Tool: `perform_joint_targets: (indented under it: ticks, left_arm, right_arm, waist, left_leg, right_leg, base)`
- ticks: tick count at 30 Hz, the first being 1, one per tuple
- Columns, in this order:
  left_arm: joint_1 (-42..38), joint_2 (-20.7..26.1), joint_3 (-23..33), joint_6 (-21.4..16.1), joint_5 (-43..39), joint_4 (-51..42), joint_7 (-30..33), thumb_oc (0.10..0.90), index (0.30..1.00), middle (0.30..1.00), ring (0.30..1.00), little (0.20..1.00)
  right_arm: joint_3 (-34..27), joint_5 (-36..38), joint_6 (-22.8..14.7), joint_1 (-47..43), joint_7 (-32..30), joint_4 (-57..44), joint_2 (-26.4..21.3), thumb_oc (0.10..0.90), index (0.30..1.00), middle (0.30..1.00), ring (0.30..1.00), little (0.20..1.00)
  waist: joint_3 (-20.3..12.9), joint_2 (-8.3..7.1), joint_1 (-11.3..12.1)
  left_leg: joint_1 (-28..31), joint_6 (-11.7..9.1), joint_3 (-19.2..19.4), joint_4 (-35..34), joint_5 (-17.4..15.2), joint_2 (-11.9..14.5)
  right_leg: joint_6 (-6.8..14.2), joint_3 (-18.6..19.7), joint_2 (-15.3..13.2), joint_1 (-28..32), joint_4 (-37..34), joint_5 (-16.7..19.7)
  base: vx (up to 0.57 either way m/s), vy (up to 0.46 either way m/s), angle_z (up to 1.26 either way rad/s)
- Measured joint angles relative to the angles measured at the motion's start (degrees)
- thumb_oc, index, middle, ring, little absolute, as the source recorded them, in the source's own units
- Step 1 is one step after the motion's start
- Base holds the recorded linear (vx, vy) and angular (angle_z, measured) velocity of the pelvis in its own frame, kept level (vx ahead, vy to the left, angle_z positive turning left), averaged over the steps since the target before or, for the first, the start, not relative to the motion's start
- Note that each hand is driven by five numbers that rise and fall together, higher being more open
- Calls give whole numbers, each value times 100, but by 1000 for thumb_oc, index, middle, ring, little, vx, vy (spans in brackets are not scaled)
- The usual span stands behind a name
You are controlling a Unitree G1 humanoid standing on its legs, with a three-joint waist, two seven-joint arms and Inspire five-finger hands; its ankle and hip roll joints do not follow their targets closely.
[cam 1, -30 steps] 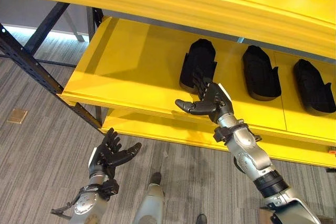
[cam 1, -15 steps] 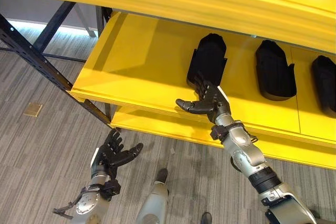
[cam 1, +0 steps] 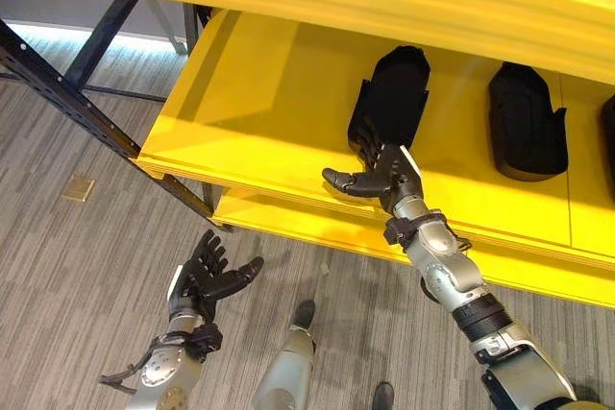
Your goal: Move parts from the plastic box to the shelf.
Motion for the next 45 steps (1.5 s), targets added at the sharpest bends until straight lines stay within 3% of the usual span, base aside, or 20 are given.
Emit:
perform_joint_targets:
  ticks: [6,21,45]
  left_arm:
    - [-13,9,-2,-19,-1,0,1,900,1000,1000,1000,1000]
    - [-98,9,-15,-82,-2,0,86,900,1000,1000,1000,1000]
    - [-157,9,-19,-85,-1,-1,99,900,1000,1000,1000,1000]
  right_arm:
    - [-2,-5,-43,-95,-29,16,0,900,1000,1000,1000,1000]
    - [-31,-22,-145,-339,-128,232,-3,900,1000,1000,1000,1000]
    - [-23,-36,-197,-313,-115,230,9,900,1000,1000,1000,1000]
  waist:
    - [49,79,-5]
    - [54,78,-19]
    - [107,-43,-181]
  left_leg:
    - [-8,-3,2,-77,43,-1]
    - [-96,1,7,-98,60,-1]
    - [-75,9,27,-84,66,24]
  right_leg:
    - [0,-3,-4,-50,0,1]
    - [-2,0,-36,-154,0,-2]
    - [12,68,-38,-152,1,17]
  base:
    - [0,0,0]
    - [1,-1,0]
    - [-1,1,-1]
